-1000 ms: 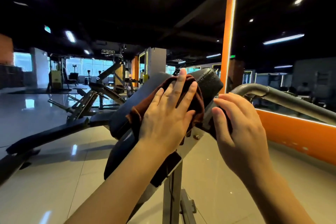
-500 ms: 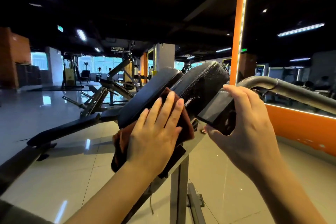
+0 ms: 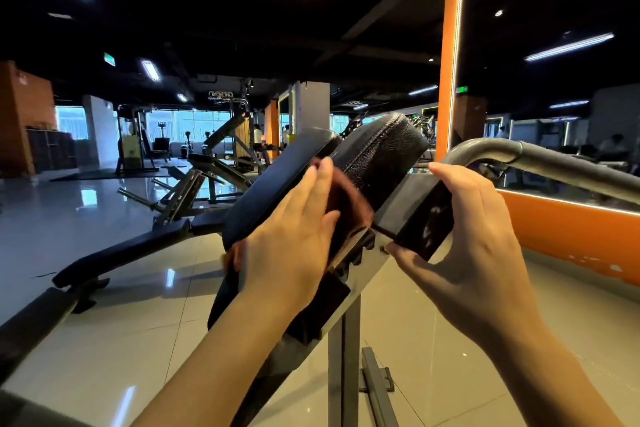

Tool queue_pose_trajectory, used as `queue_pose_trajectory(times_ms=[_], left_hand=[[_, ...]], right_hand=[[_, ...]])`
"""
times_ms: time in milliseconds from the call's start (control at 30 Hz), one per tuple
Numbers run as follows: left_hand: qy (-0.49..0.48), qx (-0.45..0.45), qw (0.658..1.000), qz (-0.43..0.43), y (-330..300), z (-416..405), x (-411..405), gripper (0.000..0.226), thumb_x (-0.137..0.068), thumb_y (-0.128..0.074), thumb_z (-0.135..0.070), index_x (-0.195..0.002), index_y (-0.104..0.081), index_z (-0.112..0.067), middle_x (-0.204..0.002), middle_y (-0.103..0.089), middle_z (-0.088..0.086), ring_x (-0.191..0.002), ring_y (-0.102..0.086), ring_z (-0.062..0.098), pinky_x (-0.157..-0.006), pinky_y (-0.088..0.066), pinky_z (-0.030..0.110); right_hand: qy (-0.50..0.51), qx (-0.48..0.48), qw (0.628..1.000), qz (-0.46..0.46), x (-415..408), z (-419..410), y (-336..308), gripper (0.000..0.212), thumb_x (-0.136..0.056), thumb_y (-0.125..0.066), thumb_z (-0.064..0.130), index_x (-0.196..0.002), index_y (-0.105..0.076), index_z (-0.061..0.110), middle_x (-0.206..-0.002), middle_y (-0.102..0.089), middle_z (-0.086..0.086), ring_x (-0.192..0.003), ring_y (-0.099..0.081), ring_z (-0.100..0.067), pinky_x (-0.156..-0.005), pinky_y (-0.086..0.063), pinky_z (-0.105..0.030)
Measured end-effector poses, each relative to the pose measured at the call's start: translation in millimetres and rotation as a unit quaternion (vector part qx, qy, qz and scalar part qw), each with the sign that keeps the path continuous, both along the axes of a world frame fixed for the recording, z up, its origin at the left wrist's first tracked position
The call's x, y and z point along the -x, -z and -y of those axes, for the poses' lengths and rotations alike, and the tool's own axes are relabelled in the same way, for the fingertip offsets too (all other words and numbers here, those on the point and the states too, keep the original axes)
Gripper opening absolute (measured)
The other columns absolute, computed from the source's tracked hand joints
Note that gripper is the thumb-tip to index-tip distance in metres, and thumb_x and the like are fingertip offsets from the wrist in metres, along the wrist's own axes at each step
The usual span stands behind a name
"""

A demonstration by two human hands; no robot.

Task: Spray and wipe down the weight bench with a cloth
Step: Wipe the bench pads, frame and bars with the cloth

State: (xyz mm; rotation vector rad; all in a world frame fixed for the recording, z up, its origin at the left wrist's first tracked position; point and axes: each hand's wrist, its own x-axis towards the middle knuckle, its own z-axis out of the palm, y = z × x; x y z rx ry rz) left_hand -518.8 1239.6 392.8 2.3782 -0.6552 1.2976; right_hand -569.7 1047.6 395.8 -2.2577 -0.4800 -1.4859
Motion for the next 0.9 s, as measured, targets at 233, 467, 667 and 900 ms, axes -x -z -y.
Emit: queue_pose_trajectory(times_ms=[233,467,667,900], left_hand=[[-0.061,-0.015,0.998,-0.028,-1,-1,8,0.065,-0.092,-0.001,-0.046,-0.154,0.005,-0.027,-0.156,-0.029,-0.008,-0.133,-0.042,0.013,-0.087,-0.045,0.029],[-0.008,-0.028,1.000,-0.003,-80,80,-31,0.059,-0.104,-0.024,-0.042,-0.154,-0.002,-0.020,-0.148,-0.037,0.001,-0.126,-0.045,0.020,-0.083,-0.043,0.036],[0.022,-0.003,0.999,-0.044,-57,48,-16,0.074,-0.096,-0.036,-0.056,-0.153,0.004,-0.034,-0.156,-0.029,-0.009,-0.132,-0.043,0.018,-0.090,-0.045,0.038],[0.000,0.071,0.977,-0.200,7,-25,21,0.069,-0.085,-0.025,-0.063,-0.150,-0.015,-0.043,-0.150,-0.036,-0.016,-0.132,-0.042,0.014,-0.097,-0.039,0.035]], right_hand=[[0.001,-0.019,0.999,0.026,-4,-4,1,0.078,-0.066,-0.074,0.037,-0.134,-0.046,0.011,-0.130,-0.051,-0.012,-0.119,-0.042,-0.022,-0.097,-0.028,-0.009],[0.014,-0.032,0.999,0.031,-7,1,3,0.078,-0.066,-0.074,0.040,-0.133,-0.044,0.014,-0.130,-0.050,-0.008,-0.119,-0.041,-0.015,-0.094,-0.032,-0.013],[-0.024,-0.029,0.998,0.045,-7,5,2,0.080,-0.066,-0.075,0.037,-0.135,-0.039,0.018,-0.131,-0.046,-0.003,-0.120,-0.040,-0.014,-0.099,-0.038,-0.024],[-0.033,-0.026,0.997,0.060,-10,0,5,0.075,-0.071,-0.067,0.043,-0.134,-0.041,0.012,-0.130,-0.046,-0.009,-0.120,-0.043,-0.024,-0.097,-0.042,-0.036]])
